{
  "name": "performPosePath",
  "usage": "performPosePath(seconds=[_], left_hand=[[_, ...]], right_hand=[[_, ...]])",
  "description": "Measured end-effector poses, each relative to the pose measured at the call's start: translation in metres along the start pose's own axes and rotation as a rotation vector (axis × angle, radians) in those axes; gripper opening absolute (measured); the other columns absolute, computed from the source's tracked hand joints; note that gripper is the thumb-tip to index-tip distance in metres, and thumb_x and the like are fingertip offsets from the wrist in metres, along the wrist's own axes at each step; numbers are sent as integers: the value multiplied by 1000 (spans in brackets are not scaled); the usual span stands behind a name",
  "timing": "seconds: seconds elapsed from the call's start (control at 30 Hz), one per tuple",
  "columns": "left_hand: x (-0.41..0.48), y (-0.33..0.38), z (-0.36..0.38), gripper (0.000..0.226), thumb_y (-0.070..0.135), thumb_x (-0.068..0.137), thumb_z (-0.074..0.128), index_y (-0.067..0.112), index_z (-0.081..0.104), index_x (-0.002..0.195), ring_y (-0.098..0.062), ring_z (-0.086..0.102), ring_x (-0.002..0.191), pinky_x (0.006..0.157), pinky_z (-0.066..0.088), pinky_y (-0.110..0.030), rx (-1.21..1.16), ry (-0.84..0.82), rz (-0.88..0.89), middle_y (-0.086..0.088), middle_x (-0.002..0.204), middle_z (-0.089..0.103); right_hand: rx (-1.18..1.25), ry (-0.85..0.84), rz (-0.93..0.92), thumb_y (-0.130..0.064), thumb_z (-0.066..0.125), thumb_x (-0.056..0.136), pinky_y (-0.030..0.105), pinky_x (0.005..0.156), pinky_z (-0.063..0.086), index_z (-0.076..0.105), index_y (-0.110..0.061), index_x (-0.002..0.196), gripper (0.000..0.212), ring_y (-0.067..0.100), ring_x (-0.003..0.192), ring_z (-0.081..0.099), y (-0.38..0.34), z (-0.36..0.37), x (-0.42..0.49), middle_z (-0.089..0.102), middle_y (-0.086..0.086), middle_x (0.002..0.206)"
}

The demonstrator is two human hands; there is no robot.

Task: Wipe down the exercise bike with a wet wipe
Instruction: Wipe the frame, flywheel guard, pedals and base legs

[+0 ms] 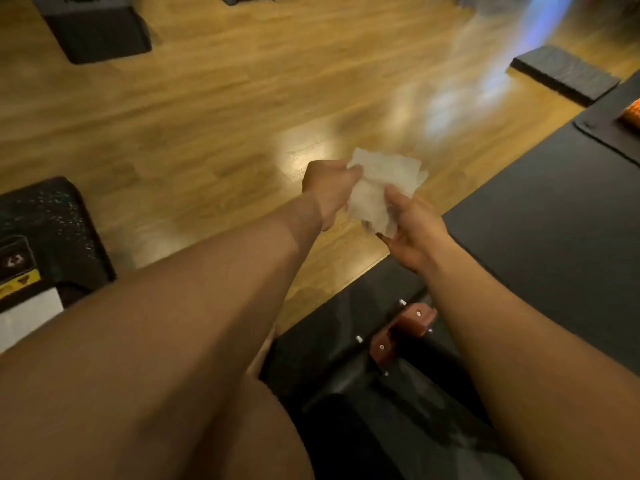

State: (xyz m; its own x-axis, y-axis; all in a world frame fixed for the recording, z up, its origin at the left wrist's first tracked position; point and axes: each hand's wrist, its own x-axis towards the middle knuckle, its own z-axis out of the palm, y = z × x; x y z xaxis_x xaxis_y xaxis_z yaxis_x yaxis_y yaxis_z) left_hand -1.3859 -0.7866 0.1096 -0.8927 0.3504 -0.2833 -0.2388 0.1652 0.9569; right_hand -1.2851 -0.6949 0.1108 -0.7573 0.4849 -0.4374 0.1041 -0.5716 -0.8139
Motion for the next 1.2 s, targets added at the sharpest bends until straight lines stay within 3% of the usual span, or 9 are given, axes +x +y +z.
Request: performPosePath(seconds=[0.13, 0.23, 0.33, 0.43, 0.6, 0.7, 0.83, 1.03, 1.2], left_hand=[[70, -20, 0, 5, 18, 87, 69, 21, 71, 90, -25, 70, 91, 74, 57, -35, -42, 26, 19, -6, 95, 73], [106, -10, -4, 15, 17, 89, 67, 23, 59, 77, -25, 64, 76, 51, 52, -29, -42, 18, 64, -6, 84, 65], [128, 20, -17, 15, 18, 91, 67, 18, 56, 81, -14, 53, 62, 41, 43, -21, 36, 34, 139, 3, 73, 54], [145, 55, -35, 15, 22, 86, 72, 21, 59, 78, -11, 52, 60, 53, 46, -28, 78, 56, 188, 7, 66, 55], [153, 133, -71, 33, 40, 88, 71, 7, 72, 87, -21, 70, 81, 75, 56, -43, -196, -180, -123, -11, 86, 74], [157, 180, -90, 20, 31, 90, 71, 12, 71, 82, -26, 70, 92, 92, 55, -47, -268, -212, -219, -8, 95, 74], [155, 248, -96, 18, 19, 96, 57, 15, 60, 80, -26, 60, 82, 72, 51, -43, -306, -162, -235, -11, 89, 64], [161, 342, -79, 21, 27, 100, 52, 8, 62, 100, -30, 62, 87, 68, 48, -40, -394, -179, -318, -13, 97, 65], [192, 415, -46, 8, 10, 94, 63, 7, 68, 98, -36, 69, 96, 76, 56, -48, -266, -315, -233, -17, 103, 72]], right_hand=[[-78, -4, 25, -15, 57, 97, 33, 56, 51, 55, -4, 126, 31, 26, 84, 69, -4, 15, 68, 69, 13, 109], [25, -82, 56, -8, 55, 95, 30, 58, 55, 52, -1, 130, 35, 25, 91, 69, -19, 34, 102, 67, 15, 112], [141, -144, 117, -6, 54, 93, 33, 79, 59, 57, -2, 120, 27, 25, 97, 69, -45, 58, 118, 70, 14, 107], [199, -185, 106, -7, 57, 86, 37, 93, 53, 53, -3, 129, 43, 26, 105, 67, -75, 86, 125, 66, 15, 116], [-39, -130, 85, -13, 56, 91, 33, 65, 47, 48, -6, 139, 49, 28, 97, 64, -130, 147, 123, 60, 15, 121], [-25, -54, 91, -15, 56, 91, 26, 47, 48, 48, -4, 139, 50, 27, 89, 64, -165, 176, 116, 59, 16, 118], [39, 34, 68, -19, 55, 93, 29, 49, 51, 52, -4, 130, 39, 25, 83, 66, -214, 208, 106, 63, 13, 110], [16, 154, 32, -13, 59, 92, 31, 52, 51, 60, -13, 102, 9, 24, 72, 66, -301, 239, 94, 70, 7, 86], [63, 235, 1, -13, 54, 97, 31, 50, 49, 56, -4, 126, 31, 26, 73, 67, -381, 249, 106, 67, 14, 102]])
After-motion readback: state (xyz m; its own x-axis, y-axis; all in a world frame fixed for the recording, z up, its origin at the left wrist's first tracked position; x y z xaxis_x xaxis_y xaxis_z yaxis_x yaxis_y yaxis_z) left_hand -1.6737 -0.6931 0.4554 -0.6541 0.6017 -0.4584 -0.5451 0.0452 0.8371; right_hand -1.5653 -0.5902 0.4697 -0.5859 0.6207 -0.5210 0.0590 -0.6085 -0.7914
